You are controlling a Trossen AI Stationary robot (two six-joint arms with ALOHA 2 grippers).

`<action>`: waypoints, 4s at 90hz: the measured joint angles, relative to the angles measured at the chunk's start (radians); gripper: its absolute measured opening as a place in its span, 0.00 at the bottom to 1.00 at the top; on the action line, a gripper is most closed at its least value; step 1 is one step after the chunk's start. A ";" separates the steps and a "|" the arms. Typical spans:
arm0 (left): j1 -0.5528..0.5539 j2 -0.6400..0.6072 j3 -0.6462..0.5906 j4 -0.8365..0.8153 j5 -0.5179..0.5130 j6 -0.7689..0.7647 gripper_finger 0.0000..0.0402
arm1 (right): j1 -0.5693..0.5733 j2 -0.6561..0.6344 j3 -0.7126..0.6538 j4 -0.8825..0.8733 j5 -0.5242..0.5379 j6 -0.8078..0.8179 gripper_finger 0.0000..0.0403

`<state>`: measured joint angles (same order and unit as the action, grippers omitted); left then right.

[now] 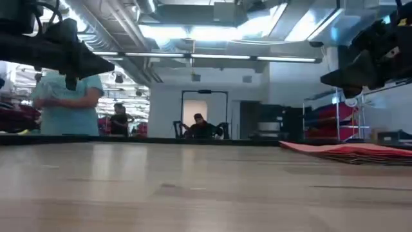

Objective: Organize paper

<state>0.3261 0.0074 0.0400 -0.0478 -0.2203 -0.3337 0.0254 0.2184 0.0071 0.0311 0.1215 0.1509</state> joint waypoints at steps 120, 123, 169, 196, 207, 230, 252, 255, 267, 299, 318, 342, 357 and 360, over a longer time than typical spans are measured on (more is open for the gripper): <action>0.000 0.000 0.000 0.000 0.000 0.000 0.00 | 0.000 0.000 0.000 0.157 0.010 0.283 0.00; 0.000 0.000 0.000 0.000 0.000 0.000 0.00 | 0.000 0.000 0.000 0.164 0.010 0.283 0.00; 0.000 0.000 0.000 0.000 0.000 0.000 0.00 | 0.000 0.000 0.000 0.216 0.070 0.322 0.00; 0.000 0.000 0.000 0.000 0.000 0.000 0.00 | 0.000 0.000 0.000 0.249 -0.002 0.318 0.00; 0.000 0.000 0.000 0.000 0.000 0.000 0.00 | 0.000 0.002 0.003 0.257 -0.002 0.317 0.00; 0.000 0.000 0.000 0.000 0.000 0.000 0.00 | 0.000 0.002 0.099 0.233 -0.028 0.285 0.00; 0.000 0.000 0.000 0.000 0.000 0.000 0.00 | 0.000 0.073 0.217 0.059 0.038 0.201 0.00; 0.000 0.000 0.000 0.000 0.000 0.000 0.00 | 0.000 0.099 0.234 0.064 0.045 0.187 0.00; 0.000 0.000 0.000 0.000 0.000 0.000 0.00 | 0.000 0.249 0.320 0.013 0.113 0.117 0.00; 0.000 0.000 0.000 0.000 0.000 0.000 0.00 | -0.108 0.742 0.728 -0.285 0.122 0.065 0.00; 0.000 0.000 0.000 0.000 0.000 0.000 0.00 | -0.206 0.976 0.991 -0.644 0.038 -0.026 0.00; 0.000 0.000 0.000 0.000 0.000 0.000 0.00 | -0.288 1.192 1.134 -0.916 0.063 -0.094 0.08; 0.000 0.000 0.000 0.000 0.000 0.000 0.00 | -0.350 1.273 1.136 -0.917 0.059 -0.124 0.24; 0.000 0.000 0.000 0.000 0.000 0.000 0.00 | -0.364 1.289 1.136 -0.916 0.056 -0.139 0.28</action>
<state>0.3260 0.0074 0.0402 -0.0479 -0.2203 -0.3340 -0.3386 1.5070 1.1431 -0.8845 0.1771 0.0114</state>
